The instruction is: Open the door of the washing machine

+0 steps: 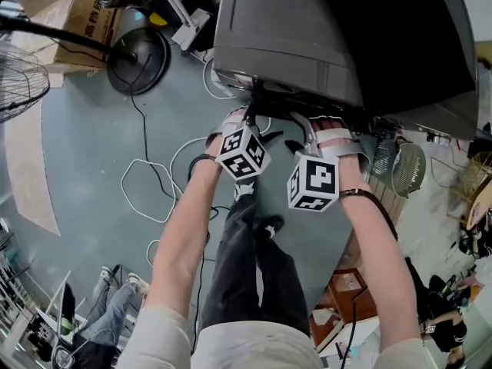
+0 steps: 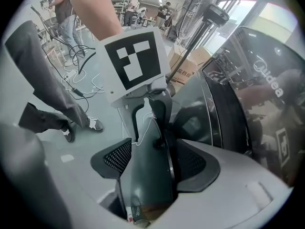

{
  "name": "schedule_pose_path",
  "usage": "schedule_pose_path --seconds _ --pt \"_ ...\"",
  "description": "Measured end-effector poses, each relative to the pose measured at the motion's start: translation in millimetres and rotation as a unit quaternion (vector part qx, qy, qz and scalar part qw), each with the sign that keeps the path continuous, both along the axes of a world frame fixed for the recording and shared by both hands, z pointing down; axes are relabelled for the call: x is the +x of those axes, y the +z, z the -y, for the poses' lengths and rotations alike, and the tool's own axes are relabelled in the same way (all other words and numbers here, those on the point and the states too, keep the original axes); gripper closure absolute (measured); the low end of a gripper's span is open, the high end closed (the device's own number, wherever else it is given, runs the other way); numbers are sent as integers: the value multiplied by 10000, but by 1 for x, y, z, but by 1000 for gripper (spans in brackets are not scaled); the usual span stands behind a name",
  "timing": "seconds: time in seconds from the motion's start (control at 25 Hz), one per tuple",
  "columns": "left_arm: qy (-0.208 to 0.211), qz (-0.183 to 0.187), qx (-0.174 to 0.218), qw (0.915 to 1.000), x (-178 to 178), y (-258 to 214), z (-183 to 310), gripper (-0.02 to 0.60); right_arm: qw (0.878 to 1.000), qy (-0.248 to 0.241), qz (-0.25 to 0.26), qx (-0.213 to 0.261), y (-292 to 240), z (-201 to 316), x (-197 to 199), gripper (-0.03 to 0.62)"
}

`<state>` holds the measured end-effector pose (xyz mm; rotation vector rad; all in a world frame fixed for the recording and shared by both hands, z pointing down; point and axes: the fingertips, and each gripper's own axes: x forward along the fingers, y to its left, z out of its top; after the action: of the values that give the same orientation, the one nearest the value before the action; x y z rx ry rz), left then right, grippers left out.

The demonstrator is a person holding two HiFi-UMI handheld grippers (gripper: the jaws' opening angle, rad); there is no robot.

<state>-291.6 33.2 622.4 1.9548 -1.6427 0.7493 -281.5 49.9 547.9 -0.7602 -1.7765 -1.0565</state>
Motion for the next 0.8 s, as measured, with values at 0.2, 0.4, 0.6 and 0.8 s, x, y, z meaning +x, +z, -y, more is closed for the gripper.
schedule_pose_path --seconds 0.2,0.4,0.6,0.8 --pt "109 134 -8 9998 12 0 -11 303 9999 -37 -35 -93 -5 -6 13 333" --pt "613 -151 329 9975 101 2 -58 385 9956 -935 -13 -32 -6 -41 105 387" --pt "214 -285 342 9988 145 -1 -73 383 9899 -1317 -506 -110 -5 -50 154 382" --pt "113 -324 221 9992 186 -2 -78 379 9922 -1229 -208 16 -6 -53 182 382"
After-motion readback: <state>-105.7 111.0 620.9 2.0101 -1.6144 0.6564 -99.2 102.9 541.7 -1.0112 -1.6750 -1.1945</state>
